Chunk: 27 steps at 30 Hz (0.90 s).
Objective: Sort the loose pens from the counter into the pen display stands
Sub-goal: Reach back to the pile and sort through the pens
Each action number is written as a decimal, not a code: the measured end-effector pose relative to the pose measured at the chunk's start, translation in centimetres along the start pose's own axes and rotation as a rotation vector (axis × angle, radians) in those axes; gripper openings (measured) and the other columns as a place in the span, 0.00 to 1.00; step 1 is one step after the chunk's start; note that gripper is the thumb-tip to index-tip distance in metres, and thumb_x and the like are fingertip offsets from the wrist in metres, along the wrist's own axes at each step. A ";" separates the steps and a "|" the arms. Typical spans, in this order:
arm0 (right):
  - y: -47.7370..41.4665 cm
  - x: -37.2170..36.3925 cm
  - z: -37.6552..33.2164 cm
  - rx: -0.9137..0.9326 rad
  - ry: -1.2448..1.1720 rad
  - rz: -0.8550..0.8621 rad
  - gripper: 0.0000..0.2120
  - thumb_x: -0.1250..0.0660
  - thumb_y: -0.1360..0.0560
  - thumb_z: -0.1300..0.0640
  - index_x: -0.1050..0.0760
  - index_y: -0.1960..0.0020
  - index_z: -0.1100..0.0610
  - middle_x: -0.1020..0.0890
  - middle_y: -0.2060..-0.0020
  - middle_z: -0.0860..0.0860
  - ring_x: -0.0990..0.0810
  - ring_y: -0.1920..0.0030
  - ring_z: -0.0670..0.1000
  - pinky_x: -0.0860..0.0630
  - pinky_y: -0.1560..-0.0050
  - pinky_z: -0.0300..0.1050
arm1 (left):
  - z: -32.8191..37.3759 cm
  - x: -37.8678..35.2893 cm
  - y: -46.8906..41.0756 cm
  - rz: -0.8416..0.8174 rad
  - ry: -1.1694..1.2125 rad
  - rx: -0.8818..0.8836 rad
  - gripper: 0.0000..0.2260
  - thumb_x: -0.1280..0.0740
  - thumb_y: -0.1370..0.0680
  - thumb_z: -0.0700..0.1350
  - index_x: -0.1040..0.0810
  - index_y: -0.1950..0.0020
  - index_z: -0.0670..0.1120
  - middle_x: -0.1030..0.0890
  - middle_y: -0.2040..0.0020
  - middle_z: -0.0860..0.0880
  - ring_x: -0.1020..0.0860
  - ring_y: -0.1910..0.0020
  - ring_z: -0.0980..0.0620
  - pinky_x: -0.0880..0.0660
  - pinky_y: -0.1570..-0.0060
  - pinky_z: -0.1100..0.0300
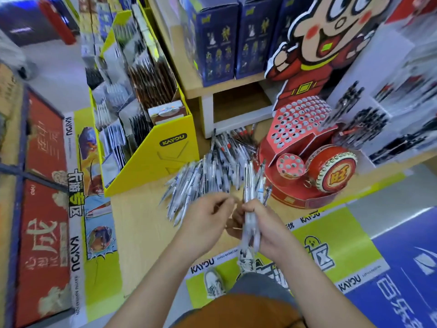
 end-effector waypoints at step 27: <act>3.3 10.4 -15.2 0.035 0.633 -0.190 0.12 0.30 0.31 0.63 0.32 0.53 0.60 0.29 0.71 0.55 0.36 0.76 0.50 0.41 0.74 0.41 | 10.4 -3.9 -13.6 0.273 0.663 0.070 0.05 0.34 0.21 0.43 0.20 0.53 0.44 0.16 0.58 0.44 0.19 0.60 0.48 0.22 0.61 0.60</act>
Point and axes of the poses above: each hand's wrist, its own y-axis away from the middle knuckle, its own x-axis out of the back of the hand, z = x × y, the point moved 4 cm from there along -y, towards the middle knuckle
